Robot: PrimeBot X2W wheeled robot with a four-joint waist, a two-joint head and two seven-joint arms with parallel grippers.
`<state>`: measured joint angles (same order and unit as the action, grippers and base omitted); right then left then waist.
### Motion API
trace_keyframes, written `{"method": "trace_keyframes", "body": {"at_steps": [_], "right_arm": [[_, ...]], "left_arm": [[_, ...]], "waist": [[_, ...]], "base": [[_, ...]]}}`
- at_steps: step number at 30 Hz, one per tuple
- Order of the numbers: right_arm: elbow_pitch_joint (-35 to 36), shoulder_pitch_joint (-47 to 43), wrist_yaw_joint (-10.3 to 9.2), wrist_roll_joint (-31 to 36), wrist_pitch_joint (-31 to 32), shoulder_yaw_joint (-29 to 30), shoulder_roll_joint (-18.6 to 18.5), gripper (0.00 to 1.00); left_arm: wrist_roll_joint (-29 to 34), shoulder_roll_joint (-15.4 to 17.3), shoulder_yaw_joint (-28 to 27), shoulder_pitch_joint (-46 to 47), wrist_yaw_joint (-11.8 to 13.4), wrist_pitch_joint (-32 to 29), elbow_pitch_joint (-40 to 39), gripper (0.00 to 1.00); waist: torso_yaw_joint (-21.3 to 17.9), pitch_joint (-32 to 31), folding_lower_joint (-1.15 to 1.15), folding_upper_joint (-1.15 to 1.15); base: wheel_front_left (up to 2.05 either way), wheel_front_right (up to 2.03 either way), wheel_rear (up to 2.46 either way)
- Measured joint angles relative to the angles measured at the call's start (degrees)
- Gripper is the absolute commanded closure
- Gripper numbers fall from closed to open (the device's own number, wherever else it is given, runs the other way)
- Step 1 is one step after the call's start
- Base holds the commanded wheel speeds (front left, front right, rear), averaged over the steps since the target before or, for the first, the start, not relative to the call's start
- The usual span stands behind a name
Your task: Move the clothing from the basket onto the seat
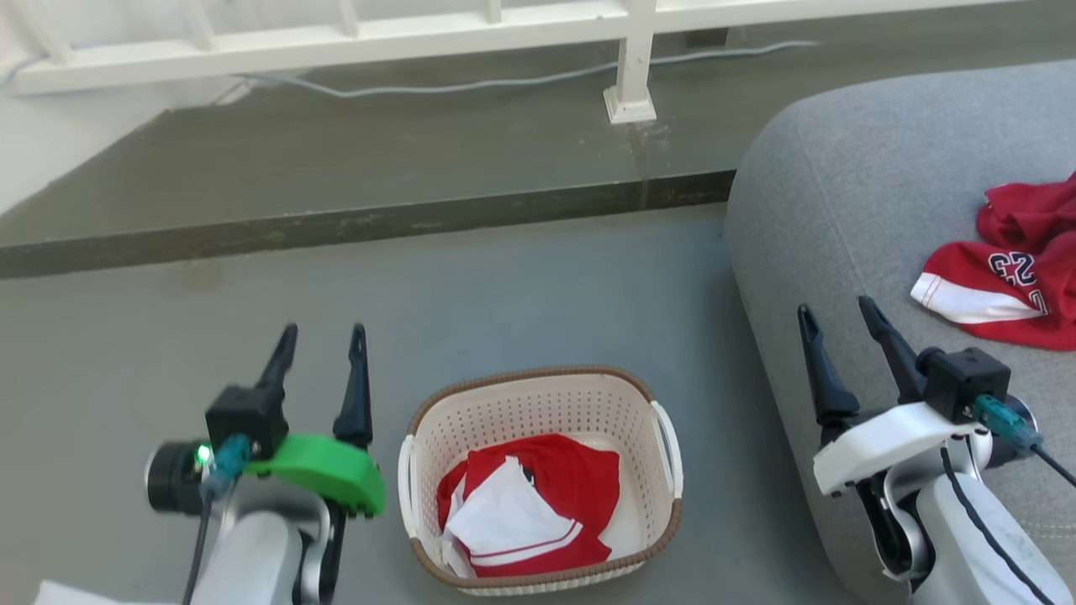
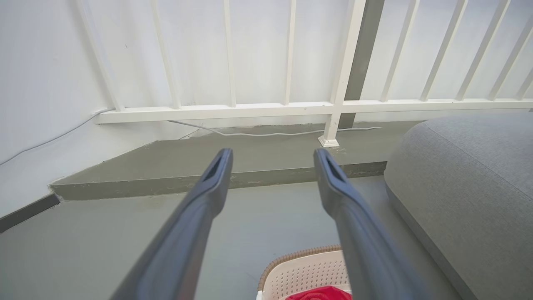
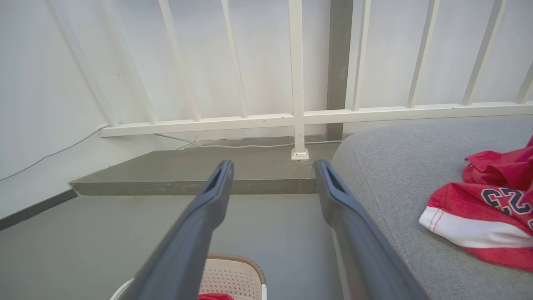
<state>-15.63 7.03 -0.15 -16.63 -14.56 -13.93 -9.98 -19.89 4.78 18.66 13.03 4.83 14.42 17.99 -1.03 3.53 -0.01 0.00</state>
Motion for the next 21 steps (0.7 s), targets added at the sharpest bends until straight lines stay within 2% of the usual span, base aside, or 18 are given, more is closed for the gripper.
{"method": "trace_keyframes", "body": {"at_steps": [8,21], "right_arm": [[0.3,-2.0,-0.44,-0.2,0.5,0.1,-0.4,0.0],[2.2,-2.9,-0.55,-0.4,1.5,0.1,-0.5,0.0]], "left_arm": [[0.0,0.3,-0.1,-6.1,0.7,0.0,-3.5,0.0],[0.1,1.0,-0.5,-10.2,0.8,-0.8,-9.3,0.0]], "waist": [[0.3,-2.2,0.0,0.0],[0.5,-2.1,0.0,0.0]], "base": [[0.0,0.0,0.0],[0.0,0.0,0.0]]}}
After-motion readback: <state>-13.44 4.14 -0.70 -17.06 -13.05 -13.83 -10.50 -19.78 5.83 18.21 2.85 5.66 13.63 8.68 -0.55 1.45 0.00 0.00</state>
